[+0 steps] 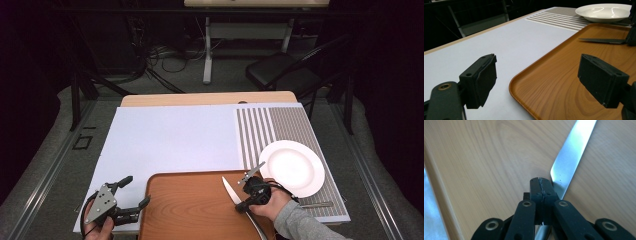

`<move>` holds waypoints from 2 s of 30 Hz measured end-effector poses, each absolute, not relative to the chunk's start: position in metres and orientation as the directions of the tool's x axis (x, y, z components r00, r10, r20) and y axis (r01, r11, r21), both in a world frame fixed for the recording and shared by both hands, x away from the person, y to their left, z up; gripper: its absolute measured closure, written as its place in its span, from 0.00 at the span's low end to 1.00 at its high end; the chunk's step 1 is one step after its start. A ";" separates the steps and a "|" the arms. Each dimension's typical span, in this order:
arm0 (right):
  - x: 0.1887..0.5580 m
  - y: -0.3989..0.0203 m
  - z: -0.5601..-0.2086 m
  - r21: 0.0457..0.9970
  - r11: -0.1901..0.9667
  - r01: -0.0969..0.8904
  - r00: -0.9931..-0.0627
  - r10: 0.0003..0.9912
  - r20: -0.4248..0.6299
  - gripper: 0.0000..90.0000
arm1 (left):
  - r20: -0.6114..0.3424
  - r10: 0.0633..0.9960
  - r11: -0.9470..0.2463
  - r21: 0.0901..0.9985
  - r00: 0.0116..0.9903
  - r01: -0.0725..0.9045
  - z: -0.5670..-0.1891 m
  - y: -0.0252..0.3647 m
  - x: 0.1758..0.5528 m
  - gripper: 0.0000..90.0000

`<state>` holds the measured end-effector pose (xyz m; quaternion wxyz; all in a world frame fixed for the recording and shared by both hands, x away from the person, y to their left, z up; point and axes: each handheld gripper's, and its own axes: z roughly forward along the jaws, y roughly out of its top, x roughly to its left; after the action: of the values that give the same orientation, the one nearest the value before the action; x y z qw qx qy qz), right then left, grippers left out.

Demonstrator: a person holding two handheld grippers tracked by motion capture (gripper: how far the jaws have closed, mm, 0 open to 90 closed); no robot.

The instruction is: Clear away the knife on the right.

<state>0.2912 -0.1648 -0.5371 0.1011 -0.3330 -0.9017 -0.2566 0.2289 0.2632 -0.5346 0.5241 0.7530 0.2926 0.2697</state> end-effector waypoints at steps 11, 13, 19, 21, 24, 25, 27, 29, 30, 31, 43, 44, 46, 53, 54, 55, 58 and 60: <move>0.294 -0.169 -0.535 0.425 0.618 0.661 -0.750 0.555 0.360 1.00 | 0.099 0.723 -0.280 0.946 0.683 0.160 -0.535 0.263 0.230 0.17; 0.297 -0.167 -0.535 0.434 0.616 0.657 -0.754 0.552 0.357 1.00 | 0.098 0.725 -0.279 0.947 0.682 0.161 -0.535 0.262 0.230 0.17; 0.307 -0.157 -0.535 0.455 0.608 0.651 -0.758 0.554 0.344 1.00 | 0.095 0.724 -0.276 0.948 0.683 0.161 -0.535 0.263 0.229 0.17; 0.310 -0.155 -0.535 0.453 0.607 0.652 -0.756 0.558 0.341 1.00 | 0.095 0.725 -0.276 0.948 0.682 0.161 -0.535 0.263 0.229 0.17; 0.313 -0.155 -0.537 0.453 0.606 0.653 -0.755 0.565 0.333 1.00 | 0.095 0.726 -0.274 0.948 0.681 0.160 -0.535 0.264 0.229 0.17; 0.314 -0.156 -0.538 0.447 0.608 0.656 -0.753 0.569 0.331 1.00 | 0.094 0.726 -0.274 0.948 0.681 0.161 -0.535 0.264 0.229 0.17; 0.315 -0.158 -0.538 0.443 0.601 0.665 -0.745 0.574 0.340 1.00 | 0.093 0.727 -0.273 0.948 0.681 0.163 -0.535 0.264 0.229 0.17; 0.316 -0.160 -0.538 0.450 0.591 0.670 -0.740 0.581 0.339 1.00 | 0.094 0.726 -0.275 0.948 0.682 0.162 -0.535 0.263 0.229 0.17; 0.317 -0.162 -0.538 0.447 0.587 0.674 -0.736 0.585 0.341 1.00 | 0.096 0.724 -0.277 0.947 0.683 0.161 -0.535 0.263 0.229 0.17; 0.318 -0.163 -0.538 0.443 0.585 0.680 -0.731 0.587 0.347 1.00 | 0.097 0.724 -0.278 0.947 0.683 0.161 -0.535 0.263 0.229 0.17; 0.314 -0.180 -0.541 0.430 0.579 0.692 -0.720 0.591 0.364 1.00 | 0.098 0.725 -0.280 0.946 0.682 0.162 -0.535 0.263 0.229 0.17; 0.314 -0.183 -0.540 0.430 0.577 0.695 -0.718 0.593 0.366 1.00 | 0.098 0.724 -0.280 0.947 0.682 0.161 -0.535 0.263 0.229 0.17; 0.314 -0.187 -0.540 0.432 0.572 0.697 -0.715 0.598 0.362 1.00 | 0.099 0.725 -0.280 0.946 0.682 0.161 -0.535 0.263 0.229 0.17; 0.314 -0.204 -0.541 0.423 0.546 0.723 -0.689 0.618 0.379 1.00 | 0.097 0.726 -0.280 0.946 0.681 0.164 -0.535 0.262 0.229 0.17; 0.314 -0.206 -0.540 0.417 0.552 0.722 -0.690 0.614 0.383 1.00 | 0.098 0.725 -0.282 0.945 0.682 0.163 -0.535 0.262 0.230 0.17; 0.314 -0.207 -0.539 0.398 0.561 0.726 -0.687 0.617 0.385 1.00 | 0.100 0.725 -0.284 0.945 0.682 0.163 -0.535 0.262 0.230 0.17; 0.314 -0.208 -0.541 0.420 0.550 0.722 -0.690 0.612 0.385 1.00 | 0.100 0.724 -0.284 0.945 0.682 0.162 -0.535 0.262 0.230 0.17; 0.314 -0.210 -0.541 0.413 0.551 0.725 -0.687 0.613 0.390 1.00 | 0.099 0.726 -0.282 0.945 0.681 0.163 -0.535 0.262 0.229 0.17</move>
<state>0.3136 -0.2096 -0.5406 0.1006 -0.3825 -0.8748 -0.2800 0.2295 0.2620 -0.5354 0.5216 0.7540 0.2947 0.2695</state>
